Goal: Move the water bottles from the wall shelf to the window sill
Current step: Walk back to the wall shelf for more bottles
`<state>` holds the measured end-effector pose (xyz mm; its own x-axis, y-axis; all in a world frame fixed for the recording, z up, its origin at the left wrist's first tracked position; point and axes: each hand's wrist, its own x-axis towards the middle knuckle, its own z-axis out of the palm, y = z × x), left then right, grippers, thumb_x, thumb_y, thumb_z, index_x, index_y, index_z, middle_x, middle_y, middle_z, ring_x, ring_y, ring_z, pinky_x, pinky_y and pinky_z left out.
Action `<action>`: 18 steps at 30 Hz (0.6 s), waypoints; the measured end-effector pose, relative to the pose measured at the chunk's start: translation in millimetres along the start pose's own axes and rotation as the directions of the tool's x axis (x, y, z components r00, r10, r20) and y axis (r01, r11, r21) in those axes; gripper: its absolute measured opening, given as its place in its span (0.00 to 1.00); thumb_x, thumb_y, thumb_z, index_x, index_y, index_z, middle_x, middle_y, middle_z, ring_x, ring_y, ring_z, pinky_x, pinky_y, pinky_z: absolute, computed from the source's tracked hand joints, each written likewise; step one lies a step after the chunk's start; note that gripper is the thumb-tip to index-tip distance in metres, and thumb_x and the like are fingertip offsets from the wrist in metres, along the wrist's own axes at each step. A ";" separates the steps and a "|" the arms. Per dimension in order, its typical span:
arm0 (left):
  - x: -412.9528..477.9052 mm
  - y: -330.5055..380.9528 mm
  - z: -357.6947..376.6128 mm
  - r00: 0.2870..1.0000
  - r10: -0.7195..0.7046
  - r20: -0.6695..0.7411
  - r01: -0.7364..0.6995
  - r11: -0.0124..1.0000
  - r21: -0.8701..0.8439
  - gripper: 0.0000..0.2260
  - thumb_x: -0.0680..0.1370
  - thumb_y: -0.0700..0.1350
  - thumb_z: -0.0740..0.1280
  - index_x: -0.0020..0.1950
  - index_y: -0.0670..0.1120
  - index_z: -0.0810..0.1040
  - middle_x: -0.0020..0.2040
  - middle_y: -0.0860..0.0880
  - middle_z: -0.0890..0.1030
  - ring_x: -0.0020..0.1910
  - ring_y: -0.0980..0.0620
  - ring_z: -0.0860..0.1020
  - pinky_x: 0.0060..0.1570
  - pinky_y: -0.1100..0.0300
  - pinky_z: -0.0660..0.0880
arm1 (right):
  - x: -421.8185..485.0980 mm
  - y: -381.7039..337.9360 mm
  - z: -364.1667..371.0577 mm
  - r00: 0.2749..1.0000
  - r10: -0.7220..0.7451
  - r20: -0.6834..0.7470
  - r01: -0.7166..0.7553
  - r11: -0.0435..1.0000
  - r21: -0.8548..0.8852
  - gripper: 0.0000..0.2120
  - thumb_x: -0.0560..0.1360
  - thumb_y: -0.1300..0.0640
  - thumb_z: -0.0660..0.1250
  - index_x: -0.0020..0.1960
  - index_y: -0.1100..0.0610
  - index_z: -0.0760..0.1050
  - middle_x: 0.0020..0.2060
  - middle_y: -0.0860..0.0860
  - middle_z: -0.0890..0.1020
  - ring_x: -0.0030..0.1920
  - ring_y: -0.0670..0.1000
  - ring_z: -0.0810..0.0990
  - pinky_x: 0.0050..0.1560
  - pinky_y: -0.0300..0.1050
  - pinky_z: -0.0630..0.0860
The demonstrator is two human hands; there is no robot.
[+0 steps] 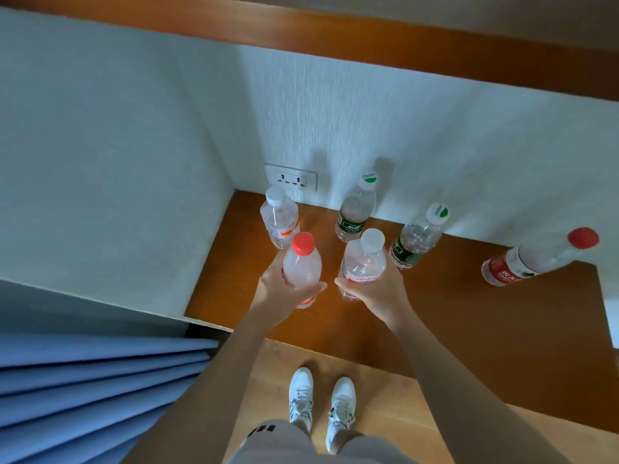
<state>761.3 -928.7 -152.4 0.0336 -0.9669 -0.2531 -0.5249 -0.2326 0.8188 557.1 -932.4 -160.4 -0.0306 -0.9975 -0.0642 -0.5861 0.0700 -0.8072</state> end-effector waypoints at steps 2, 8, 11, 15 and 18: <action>-4.2 12.0 -4.8 1.000 -0.007 -0.027 0.006 0.999 -0.046 0.35 0.67 0.57 0.78 0.68 0.59 0.64 0.55 0.60 0.74 0.52 0.57 0.77 0.48 0.71 0.72 | 2.0 -13.6 -8.4 1.000 0.019 -0.013 -0.018 0.997 0.074 0.37 0.64 0.48 0.83 0.66 0.48 0.67 0.57 0.47 0.79 0.58 0.49 0.79 0.61 0.43 0.78; -13.7 57.6 -29.4 0.991 -0.036 -0.129 -0.006 0.950 -0.311 0.30 0.70 0.51 0.78 0.67 0.57 0.66 0.55 0.57 0.76 0.53 0.54 0.77 0.46 0.68 0.74 | 7.9 -58.0 -42.2 0.998 -0.010 -0.063 0.022 0.980 0.197 0.44 0.59 0.33 0.79 0.69 0.47 0.68 0.58 0.44 0.80 0.59 0.48 0.81 0.57 0.50 0.83; -18.6 74.8 -42.5 0.984 0.007 -0.179 -0.079 0.914 -0.398 0.34 0.68 0.56 0.78 0.70 0.55 0.67 0.59 0.54 0.77 0.57 0.51 0.78 0.49 0.64 0.77 | 8.1 -74.9 -52.6 0.994 -0.046 -0.100 0.066 0.975 0.211 0.44 0.60 0.33 0.79 0.69 0.47 0.68 0.59 0.45 0.80 0.59 0.49 0.81 0.56 0.51 0.83; -24.3 85.7 -59.0 0.972 0.031 -0.231 -0.133 0.887 -0.441 0.43 0.58 0.69 0.75 0.69 0.55 0.69 0.59 0.51 0.79 0.58 0.47 0.80 0.56 0.50 0.80 | 4.7 -93.7 -51.4 0.987 -0.048 -0.156 0.084 0.968 0.236 0.37 0.64 0.47 0.82 0.67 0.48 0.68 0.56 0.45 0.80 0.56 0.48 0.81 0.56 0.46 0.81; -28.2 86.7 -76.8 0.964 0.041 -0.264 -0.158 0.884 -0.439 0.43 0.58 0.70 0.75 0.68 0.53 0.70 0.58 0.50 0.81 0.57 0.47 0.81 0.55 0.48 0.81 | 3.1 -107.3 -47.3 0.986 -0.038 -0.164 0.085 0.953 0.292 0.35 0.65 0.51 0.82 0.66 0.48 0.68 0.52 0.42 0.79 0.51 0.40 0.81 0.49 0.34 0.80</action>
<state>780.3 -929.7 -34.7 0.2357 -0.9690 -0.0739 -0.0957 -0.0988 0.9905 581.6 -943.7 -46.2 -0.1407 -0.9880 0.0637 -0.3250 -0.0147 -0.9456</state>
